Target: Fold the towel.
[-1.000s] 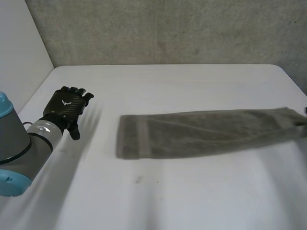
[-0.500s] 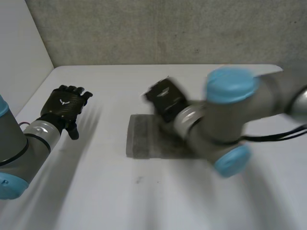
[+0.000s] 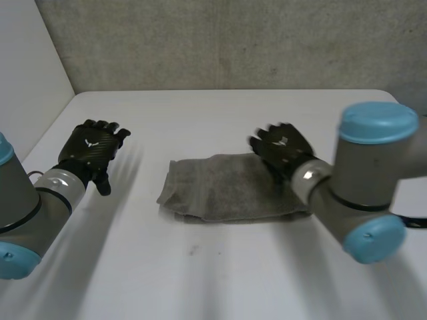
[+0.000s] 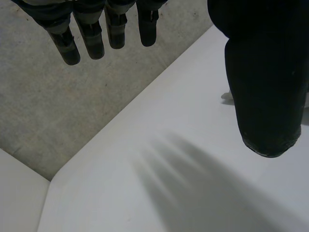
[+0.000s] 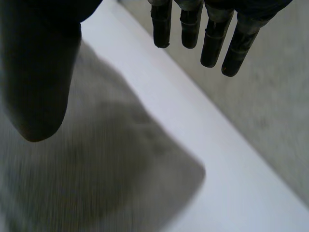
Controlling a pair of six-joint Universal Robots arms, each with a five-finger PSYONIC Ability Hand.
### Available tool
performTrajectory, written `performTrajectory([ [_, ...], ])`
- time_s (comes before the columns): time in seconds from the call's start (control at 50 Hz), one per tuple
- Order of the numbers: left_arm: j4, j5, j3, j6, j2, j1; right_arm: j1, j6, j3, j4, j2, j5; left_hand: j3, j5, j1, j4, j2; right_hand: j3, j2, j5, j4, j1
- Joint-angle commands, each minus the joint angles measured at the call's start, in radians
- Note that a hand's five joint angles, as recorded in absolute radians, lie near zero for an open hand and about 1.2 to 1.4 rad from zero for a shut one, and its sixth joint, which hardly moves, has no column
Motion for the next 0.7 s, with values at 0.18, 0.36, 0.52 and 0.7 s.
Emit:
performTrajectory([
  [0.18, 0.000, -0.002, -0.001, 0.000, 0.000, -0.032, -0.184, -0.105, 0.226, -0.159, 0.032, -0.086, 0.007, -0.026, 0.004, 0.007, 0.009, 0.892, 0.890, 0.898, 0.876, 0.898],
  [0.36, 0.006, -0.002, -0.017, 0.001, 0.005, -0.032, -0.173, -0.059, 0.183, -0.156, 0.021, -0.073, 0.007, -0.026, 0.004, 0.007, 0.009, 0.636, 0.634, 0.642, 0.620, 0.642],
  [0.52, 0.006, 0.000, -0.018, 0.001, 0.008, -0.032, -0.173, 0.012, 0.214, -0.157, 0.024, -0.082, 0.007, -0.026, 0.004, 0.007, 0.009, 0.504, 0.502, 0.510, 0.488, 0.510],
  [0.7, 0.006, 0.000, -0.021, 0.002, 0.009, -0.035, -0.178, 0.032, 0.226, -0.164, 0.027, -0.082, 0.007, -0.026, 0.004, 0.007, 0.009, 0.536, 0.534, 0.542, 0.520, 0.542],
])
